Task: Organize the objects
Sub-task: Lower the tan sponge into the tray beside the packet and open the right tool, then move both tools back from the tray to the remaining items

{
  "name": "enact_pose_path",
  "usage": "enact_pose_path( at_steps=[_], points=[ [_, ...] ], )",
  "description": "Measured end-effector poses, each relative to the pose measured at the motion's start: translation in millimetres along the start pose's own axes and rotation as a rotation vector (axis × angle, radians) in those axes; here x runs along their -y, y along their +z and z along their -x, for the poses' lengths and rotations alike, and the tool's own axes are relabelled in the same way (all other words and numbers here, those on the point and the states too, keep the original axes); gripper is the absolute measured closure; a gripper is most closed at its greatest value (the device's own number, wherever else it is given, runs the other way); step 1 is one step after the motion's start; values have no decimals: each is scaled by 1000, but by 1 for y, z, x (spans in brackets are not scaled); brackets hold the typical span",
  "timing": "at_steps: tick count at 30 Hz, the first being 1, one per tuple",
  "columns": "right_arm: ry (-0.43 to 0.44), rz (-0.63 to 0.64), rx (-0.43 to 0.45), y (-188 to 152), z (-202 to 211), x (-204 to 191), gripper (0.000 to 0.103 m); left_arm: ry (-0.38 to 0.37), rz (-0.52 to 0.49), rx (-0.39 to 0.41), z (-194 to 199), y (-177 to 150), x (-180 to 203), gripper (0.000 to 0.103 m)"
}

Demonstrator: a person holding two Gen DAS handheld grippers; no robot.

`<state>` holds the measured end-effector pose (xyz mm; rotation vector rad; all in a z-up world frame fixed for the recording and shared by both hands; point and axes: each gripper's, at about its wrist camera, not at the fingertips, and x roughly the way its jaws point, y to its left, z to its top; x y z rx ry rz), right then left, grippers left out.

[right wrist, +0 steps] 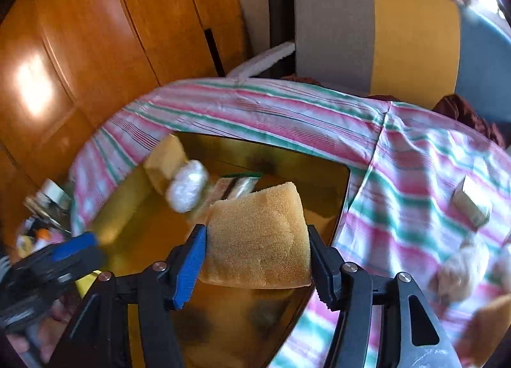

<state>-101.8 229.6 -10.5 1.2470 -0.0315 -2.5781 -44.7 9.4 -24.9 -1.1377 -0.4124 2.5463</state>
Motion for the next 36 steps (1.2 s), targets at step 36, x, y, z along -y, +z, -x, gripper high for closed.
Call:
enact_pose_path(
  at_steps=[36],
  points=[
    [-127,-87,87,-57,62,37,18,-77,-120,-47,7,-39,53,53]
  ],
)
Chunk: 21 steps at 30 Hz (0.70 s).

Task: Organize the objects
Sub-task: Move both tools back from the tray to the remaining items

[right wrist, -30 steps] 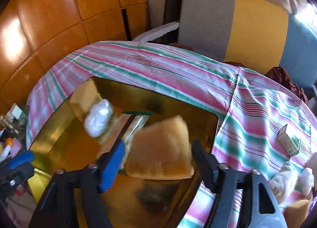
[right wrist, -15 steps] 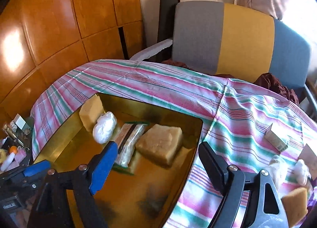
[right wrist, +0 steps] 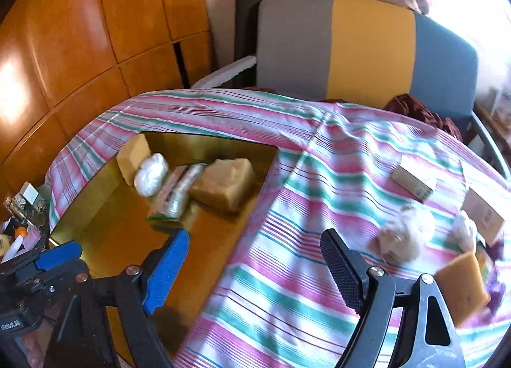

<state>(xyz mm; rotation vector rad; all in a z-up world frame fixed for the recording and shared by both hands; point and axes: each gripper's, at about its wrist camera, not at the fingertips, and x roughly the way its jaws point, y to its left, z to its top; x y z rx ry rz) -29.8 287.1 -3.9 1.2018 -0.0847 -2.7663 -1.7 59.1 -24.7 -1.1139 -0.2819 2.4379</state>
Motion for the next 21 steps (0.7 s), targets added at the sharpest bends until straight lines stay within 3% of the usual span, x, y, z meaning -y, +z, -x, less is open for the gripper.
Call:
enact_pose_path(
  at_steps=[9,14,21],
  points=[
    [-58,-66,-52,-44,16,52,16,-35,-79,-17,4,-11,31,53],
    [-147,-77,-79,-71,35,98,16,-57,-134,-34,1,-17,52,53],
    [-276,-134,-18,-79,69,162,12,-95,-209,-63,-4,-27,84,51]
  ],
)
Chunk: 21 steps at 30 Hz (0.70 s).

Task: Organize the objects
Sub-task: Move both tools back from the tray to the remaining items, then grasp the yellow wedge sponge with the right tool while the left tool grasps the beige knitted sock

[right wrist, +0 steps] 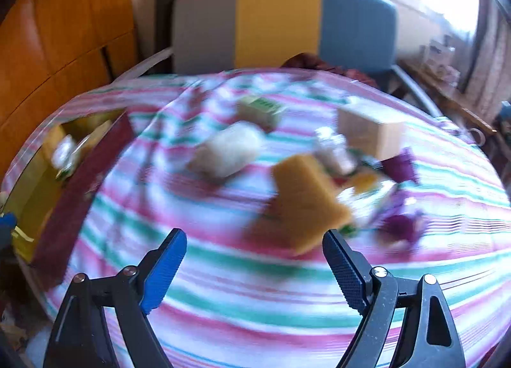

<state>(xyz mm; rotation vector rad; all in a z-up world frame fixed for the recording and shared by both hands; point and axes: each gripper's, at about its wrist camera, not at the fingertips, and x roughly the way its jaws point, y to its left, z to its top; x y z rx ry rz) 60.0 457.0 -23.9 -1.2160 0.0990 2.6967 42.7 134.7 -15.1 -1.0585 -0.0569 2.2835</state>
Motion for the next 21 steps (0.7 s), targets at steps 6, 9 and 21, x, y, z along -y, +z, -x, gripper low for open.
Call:
enact_pose_path(
  at_steps=[6,9,21],
  points=[
    [-19,-16,4,12,-18,33,10,-8,-77,-23,-5,-1,27,51],
    [-5,27,7,12,-29,27,13,-2,-112,-34,-6,-2,37,51],
    [50,23,-88,8,-56,23,48,-39,-172,-74,-29,24,73,51]
  ],
)
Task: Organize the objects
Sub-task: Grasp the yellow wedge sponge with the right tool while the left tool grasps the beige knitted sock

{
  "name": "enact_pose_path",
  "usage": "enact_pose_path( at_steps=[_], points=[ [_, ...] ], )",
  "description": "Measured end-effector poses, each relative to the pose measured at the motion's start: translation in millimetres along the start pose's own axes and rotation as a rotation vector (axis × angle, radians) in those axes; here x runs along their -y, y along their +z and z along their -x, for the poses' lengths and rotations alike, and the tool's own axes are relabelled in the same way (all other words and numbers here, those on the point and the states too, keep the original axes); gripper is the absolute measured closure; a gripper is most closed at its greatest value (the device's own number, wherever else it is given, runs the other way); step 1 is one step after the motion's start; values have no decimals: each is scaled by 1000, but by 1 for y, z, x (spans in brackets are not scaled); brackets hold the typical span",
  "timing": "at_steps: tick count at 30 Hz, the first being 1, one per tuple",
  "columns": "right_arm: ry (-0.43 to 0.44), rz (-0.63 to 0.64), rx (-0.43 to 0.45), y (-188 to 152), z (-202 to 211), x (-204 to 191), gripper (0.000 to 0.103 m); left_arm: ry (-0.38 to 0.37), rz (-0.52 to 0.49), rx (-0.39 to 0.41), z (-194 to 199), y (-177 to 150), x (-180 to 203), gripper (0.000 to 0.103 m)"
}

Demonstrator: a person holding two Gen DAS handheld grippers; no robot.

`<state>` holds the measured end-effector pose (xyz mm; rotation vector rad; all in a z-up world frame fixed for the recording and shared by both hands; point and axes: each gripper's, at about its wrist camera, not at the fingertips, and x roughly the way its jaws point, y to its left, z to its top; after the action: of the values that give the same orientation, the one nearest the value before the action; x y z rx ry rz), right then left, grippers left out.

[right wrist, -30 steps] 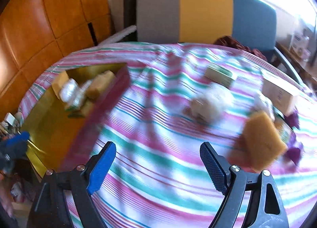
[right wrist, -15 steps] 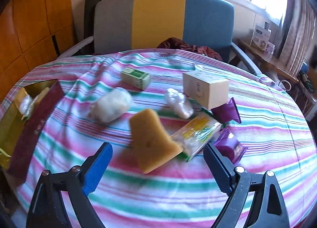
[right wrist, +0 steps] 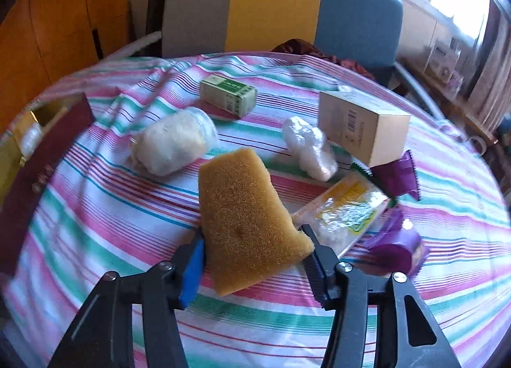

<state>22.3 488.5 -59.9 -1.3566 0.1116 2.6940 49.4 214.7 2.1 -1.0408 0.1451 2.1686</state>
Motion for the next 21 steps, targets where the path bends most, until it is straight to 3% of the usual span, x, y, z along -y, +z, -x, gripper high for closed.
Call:
enact_pose_path(
  at_steps=[5,6,8,11,16,21],
  points=[
    [121,-188,-76,-8,2,13,48,-33,8,-29,-20,29,11,50],
    [131,-220,-91,-10,2,18,48,-44,14,-29,-24,35,13,46],
    [124,-243,-105,-10,3,22,48,-48,24,-38,-38,49,17,40],
    [88,-236,-121,-9,3,26,48,-44,29,-63,-65,68,21,39],
    [104,-256,-129,-8,0,32,48,26,-13,-144,-123,92,28,39],
    [110,-253,-139,-7,0,34,48,108,-46,-175,-168,107,31,39]
  ],
)
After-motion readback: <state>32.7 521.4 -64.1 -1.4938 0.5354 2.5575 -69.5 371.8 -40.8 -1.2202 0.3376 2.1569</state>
